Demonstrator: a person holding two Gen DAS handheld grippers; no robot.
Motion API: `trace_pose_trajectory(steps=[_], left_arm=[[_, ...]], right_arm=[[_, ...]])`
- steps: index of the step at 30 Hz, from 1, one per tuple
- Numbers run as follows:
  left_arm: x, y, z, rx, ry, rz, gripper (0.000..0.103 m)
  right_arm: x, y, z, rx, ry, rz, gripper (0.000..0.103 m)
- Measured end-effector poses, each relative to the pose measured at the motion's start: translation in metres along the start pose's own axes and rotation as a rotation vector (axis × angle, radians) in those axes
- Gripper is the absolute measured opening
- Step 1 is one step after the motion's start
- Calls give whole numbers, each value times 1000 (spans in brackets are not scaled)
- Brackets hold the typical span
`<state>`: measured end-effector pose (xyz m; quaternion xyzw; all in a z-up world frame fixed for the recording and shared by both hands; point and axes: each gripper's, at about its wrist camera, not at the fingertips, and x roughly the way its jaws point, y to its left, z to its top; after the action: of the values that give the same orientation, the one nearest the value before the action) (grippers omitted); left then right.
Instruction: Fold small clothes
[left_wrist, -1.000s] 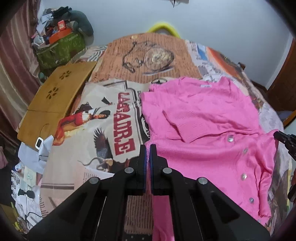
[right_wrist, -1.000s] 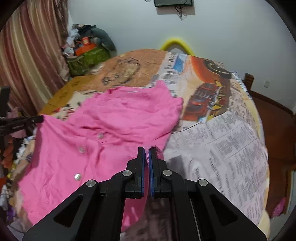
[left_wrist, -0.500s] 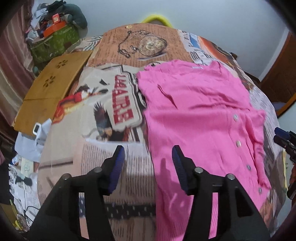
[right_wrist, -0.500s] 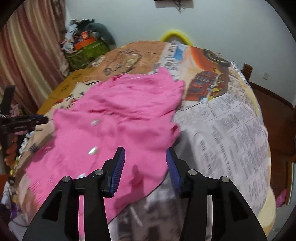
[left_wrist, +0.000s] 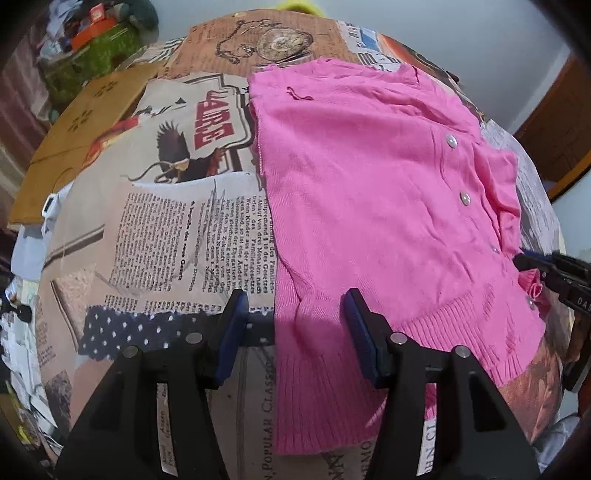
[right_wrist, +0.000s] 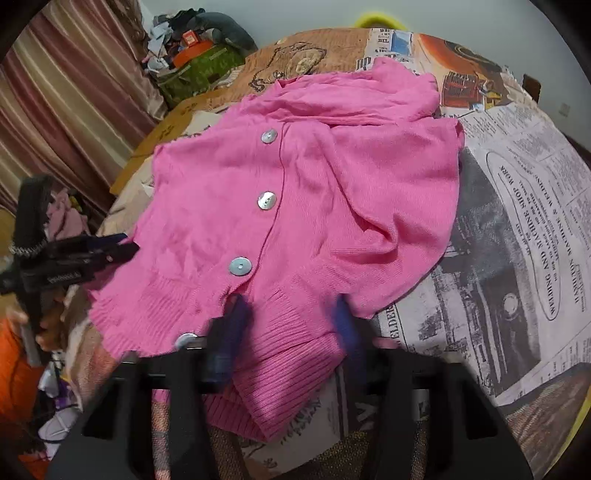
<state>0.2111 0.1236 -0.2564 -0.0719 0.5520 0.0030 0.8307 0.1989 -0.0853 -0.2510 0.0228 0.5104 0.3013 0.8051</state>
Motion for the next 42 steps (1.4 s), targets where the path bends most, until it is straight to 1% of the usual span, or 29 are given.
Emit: trace_pose_trajectory(steps=[2, 6, 10, 13, 16, 18, 22, 23, 24, 25, 26, 27, 29, 31, 32, 34, 38, 41, 42], left_arm=[[1, 0, 0, -5, -2, -3, 54], [0, -1, -2, 2, -12, 3, 54], [0, -1, -3, 3, -13, 3, 54], [0, -1, -4, 2, -17, 8, 54], [0, -1, -4, -3, -20, 11, 54], [-1, -1, -5, -5, -20, 14, 54], [-3, -1, -6, -2, -20, 19, 53], [-4, -2, -8, 1, -24, 16, 51], [-5, -2, -9, 2, -27, 10, 43], [-7, -2, -10, 2, -29, 2, 29], [-10, -4, -13, 7, -34, -4, 21], [-12, -6, -15, 14, -37, -2, 7], [-16, -10, -20, 34, -55, 31, 6], [-20, -9, -24, 45, -63, 43, 6], [-23, -6, -26, 42, -60, 37, 6], [-26, 2, -27, 28, -56, 35, 6], [-30, 17, -22, -5, -12, -6, 7], [-34, 22, -10, -33, -15, -30, 18], [-34, 23, -6, -36, -19, -31, 26]], right_arm=[[-4, -1, -3, -5, -7, 5, 11], [-20, -1, -11, -32, -50, -33, 9], [-47, -13, -24, -23, -96, -67, 8], [-63, -25, -33, 1, -111, -98, 6], [-73, -42, -49, 25, -104, -150, 6], [-72, -48, -56, 35, -89, -176, 6], [-70, -55, -67, 43, -62, -185, 7], [-71, -55, -68, 45, -62, -181, 7], [-72, -55, -68, 50, -66, -178, 7], [-74, -55, -67, 57, -75, -174, 8], [-77, -55, -67, 64, -88, -165, 9], [-80, -55, -67, 67, -98, -162, 12], [-84, -53, -63, 65, -113, -171, 19], [-85, -51, -59, 57, -131, -177, 35], [-85, -50, -57, 54, -138, -178, 37], [-84, -48, -54, 45, -143, -177, 38], [-77, -48, -51, 42, -141, -170, 38], [-70, -48, -45, 46, -135, -164, 38], [-67, -49, -43, 47, -134, -162, 38]])
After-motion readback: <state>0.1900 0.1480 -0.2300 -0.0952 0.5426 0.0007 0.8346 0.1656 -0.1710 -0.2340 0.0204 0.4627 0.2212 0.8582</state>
